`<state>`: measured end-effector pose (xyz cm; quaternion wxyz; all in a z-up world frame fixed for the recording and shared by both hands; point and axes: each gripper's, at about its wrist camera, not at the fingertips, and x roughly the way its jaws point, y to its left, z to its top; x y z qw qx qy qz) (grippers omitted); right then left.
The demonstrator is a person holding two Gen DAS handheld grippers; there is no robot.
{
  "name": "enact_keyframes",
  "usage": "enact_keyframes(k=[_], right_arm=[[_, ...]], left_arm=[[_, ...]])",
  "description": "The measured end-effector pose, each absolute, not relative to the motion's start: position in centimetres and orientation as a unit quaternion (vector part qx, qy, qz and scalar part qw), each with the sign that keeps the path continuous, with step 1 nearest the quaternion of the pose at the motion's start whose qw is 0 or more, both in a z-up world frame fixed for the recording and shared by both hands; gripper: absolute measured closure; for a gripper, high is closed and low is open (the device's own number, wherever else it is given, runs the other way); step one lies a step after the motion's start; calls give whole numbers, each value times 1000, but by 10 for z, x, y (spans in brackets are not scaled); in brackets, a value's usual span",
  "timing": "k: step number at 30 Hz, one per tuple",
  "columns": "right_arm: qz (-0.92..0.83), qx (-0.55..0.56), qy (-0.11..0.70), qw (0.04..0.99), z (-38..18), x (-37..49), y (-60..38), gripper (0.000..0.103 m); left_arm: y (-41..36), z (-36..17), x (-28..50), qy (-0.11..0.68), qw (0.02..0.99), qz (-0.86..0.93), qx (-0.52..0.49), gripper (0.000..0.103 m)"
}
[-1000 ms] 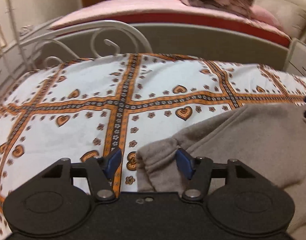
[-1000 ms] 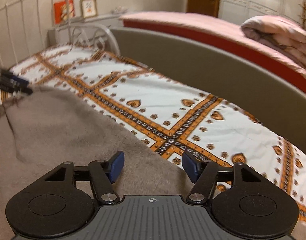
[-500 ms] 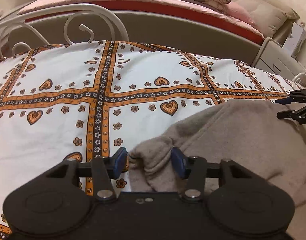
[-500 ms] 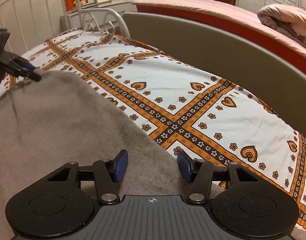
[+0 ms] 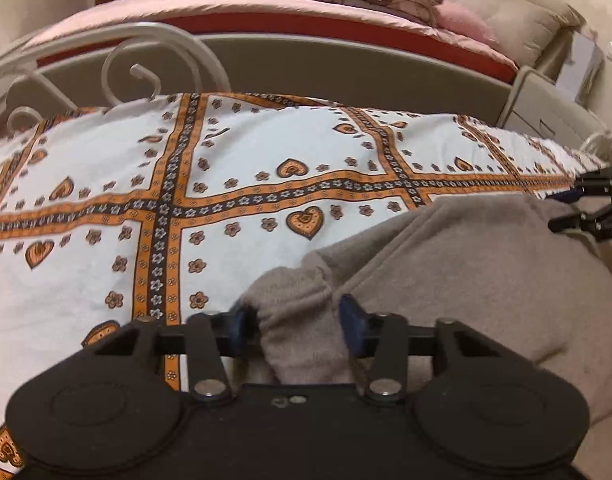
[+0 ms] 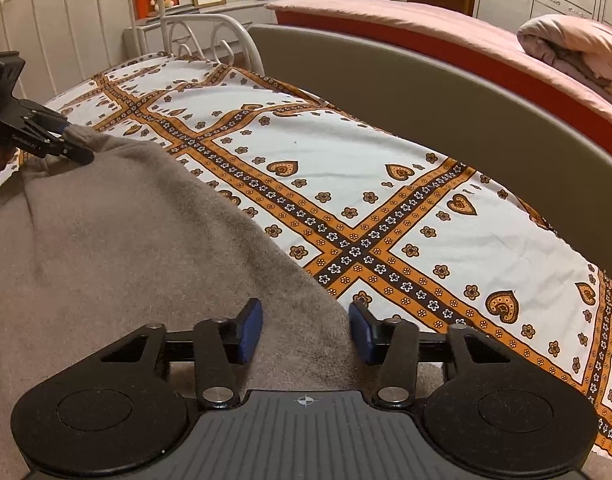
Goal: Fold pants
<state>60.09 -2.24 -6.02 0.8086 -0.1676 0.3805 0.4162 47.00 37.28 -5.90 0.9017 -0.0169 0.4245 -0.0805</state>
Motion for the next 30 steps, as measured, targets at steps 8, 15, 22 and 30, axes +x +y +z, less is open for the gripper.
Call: enact_keyframes(k=[8, 15, 22, 30], right_arm=[[401, -166, 378, 818, -53, 598, -27, 92], [404, -189, 339, 828, -19, 564, -39, 99], [406, -204, 305, 837, 24, 511, -56, 100], [406, -216, 268, 847, 58, 425, -77, 100]], left_arm=[[372, -56, 461, 399, 913, -77, -23, 79], [367, -31, 444, 362, 928, -85, -7, 86], [360, 15, 402, 312, 945, -100, 10, 86], [344, 46, 335, 277, 954, -115, 23, 86]])
